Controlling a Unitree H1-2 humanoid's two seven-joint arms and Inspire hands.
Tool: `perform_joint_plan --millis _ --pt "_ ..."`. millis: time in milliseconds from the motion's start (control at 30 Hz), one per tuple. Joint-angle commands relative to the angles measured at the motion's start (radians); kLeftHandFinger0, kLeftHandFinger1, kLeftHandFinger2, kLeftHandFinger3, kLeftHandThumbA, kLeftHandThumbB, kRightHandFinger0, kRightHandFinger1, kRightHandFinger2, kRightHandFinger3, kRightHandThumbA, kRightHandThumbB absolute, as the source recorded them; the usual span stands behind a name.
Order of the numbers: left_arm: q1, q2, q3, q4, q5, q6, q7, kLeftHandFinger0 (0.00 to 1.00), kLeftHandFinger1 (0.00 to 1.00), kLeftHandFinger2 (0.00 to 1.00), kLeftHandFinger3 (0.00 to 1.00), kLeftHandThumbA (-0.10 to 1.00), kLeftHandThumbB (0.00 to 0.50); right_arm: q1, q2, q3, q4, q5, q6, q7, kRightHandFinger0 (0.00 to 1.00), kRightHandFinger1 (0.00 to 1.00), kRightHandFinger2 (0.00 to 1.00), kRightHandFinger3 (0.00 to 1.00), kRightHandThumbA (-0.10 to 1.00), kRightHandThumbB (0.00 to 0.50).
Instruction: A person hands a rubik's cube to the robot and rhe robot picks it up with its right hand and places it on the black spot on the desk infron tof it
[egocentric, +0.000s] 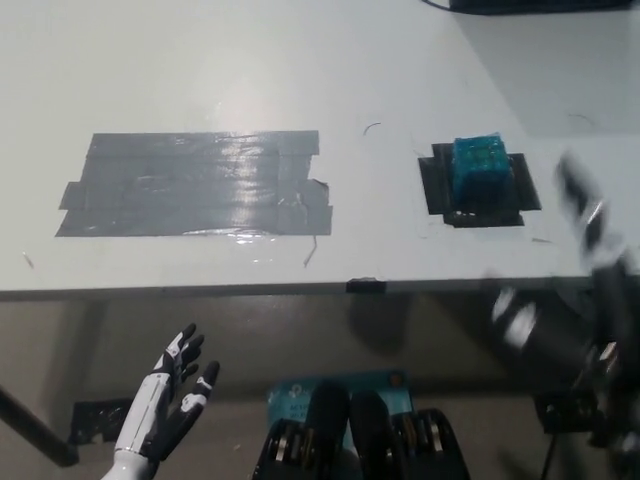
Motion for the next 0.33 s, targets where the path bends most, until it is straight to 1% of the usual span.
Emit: perform_joint_plan --millis 0,33,67,133,200,267,300 --pt "0.042 -0.020 -0.003 -0.004 0.018 -0.095 0.032 1.00 1.00 1.00 1.00 0.97 0.096 0.033 0.027 0.018 0.090 -0.013 -0.135 -0.040 1.00 1.00 1.00 1.00 0.86 0.237" --pt "0.045 -0.028 -0.002 0.000 0.012 -0.103 0.034 1.00 1.00 1.00 1.00 1.00 0.108 0.035 0.027 0.028 0.182 -0.051 -0.147 -0.048 1.00 1.00 1.00 1.00 0.90 0.211" --pt "0.045 -0.029 0.002 0.003 0.007 -0.111 0.034 1.00 1.00 1.00 1.00 1.00 0.116 0.029 0.027 0.035 0.229 -0.065 -0.162 -0.052 1.00 1.00 1.00 1.00 0.90 0.208" --pt "0.061 -0.027 0.009 -0.006 -0.005 -0.106 0.025 1.00 1.00 1.00 1.00 1.00 0.121 0.020 0.013 0.054 0.333 -0.085 -0.191 -0.050 1.00 1.00 1.00 1.00 0.92 0.231" --pt "0.053 -0.030 0.015 0.000 -0.019 -0.107 0.019 1.00 1.00 1.00 1.00 1.00 0.123 0.008 0.008 0.054 0.371 -0.081 -0.198 -0.051 1.00 1.00 1.00 1.00 0.91 0.240" --pt "0.050 -0.028 0.015 0.002 -0.019 -0.109 0.015 1.00 1.00 1.00 1.00 1.00 0.118 0.000 0.008 0.052 0.416 -0.086 -0.216 -0.065 1.00 1.00 1.00 1.00 0.86 0.248" --pt "0.049 -0.027 0.015 0.004 -0.016 -0.108 0.015 1.00 1.00 1.00 1.00 1.00 0.129 -0.002 0.008 0.052 0.428 -0.080 -0.219 -0.062 1.00 1.00 1.00 1.00 0.84 0.246"
